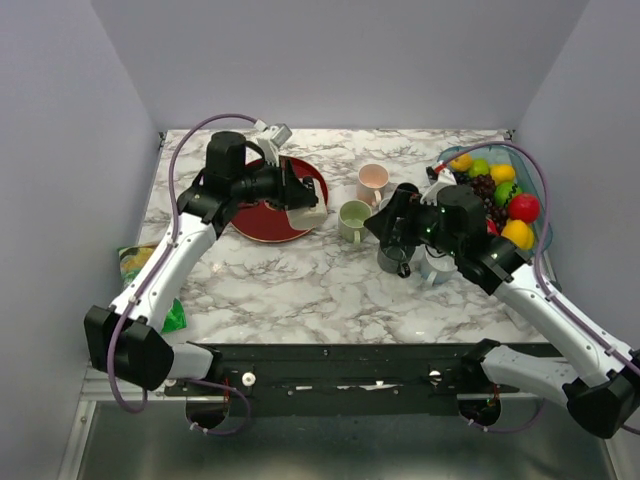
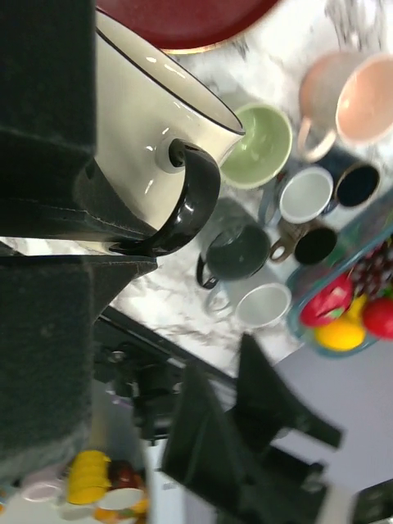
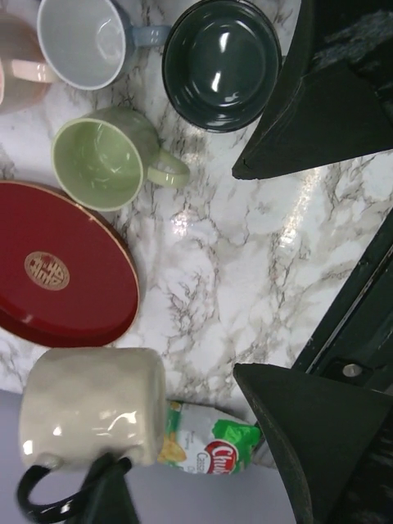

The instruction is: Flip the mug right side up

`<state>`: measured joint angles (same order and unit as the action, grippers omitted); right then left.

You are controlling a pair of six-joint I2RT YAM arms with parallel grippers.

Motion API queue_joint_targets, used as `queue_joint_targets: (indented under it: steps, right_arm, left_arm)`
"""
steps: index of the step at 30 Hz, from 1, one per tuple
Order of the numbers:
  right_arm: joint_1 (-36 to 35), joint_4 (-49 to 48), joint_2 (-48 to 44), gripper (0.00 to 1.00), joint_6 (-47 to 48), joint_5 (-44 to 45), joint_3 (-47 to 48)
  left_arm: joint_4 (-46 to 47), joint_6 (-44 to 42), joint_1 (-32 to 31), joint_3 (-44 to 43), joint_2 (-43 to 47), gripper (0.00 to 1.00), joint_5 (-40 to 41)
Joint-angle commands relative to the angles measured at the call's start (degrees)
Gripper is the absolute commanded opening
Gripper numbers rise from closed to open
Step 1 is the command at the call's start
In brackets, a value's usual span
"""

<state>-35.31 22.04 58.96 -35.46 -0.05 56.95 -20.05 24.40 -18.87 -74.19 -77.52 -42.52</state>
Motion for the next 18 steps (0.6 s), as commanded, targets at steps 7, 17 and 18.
queue_joint_targets:
  steps: [7,17,18]
  right_arm:
    - [-0.3,1.5,-5.9,0.95,2.2,-8.5,8.4]
    - [-0.4,10.8,1.7,0.78,-0.3,-21.9,18.0]
    - [-0.5,11.0,1.9,0.78,-0.5,-21.6,17.7]
  left_arm:
    - [2.0,-21.9,-7.5,10.6,18.4,0.00,-24.3]
    - [-10.6,-28.6,-18.9,4.3,15.6,0.00,-6.8]
    - [-9.8,-27.8,-19.7,4.3,15.3,0.00,-3.7]
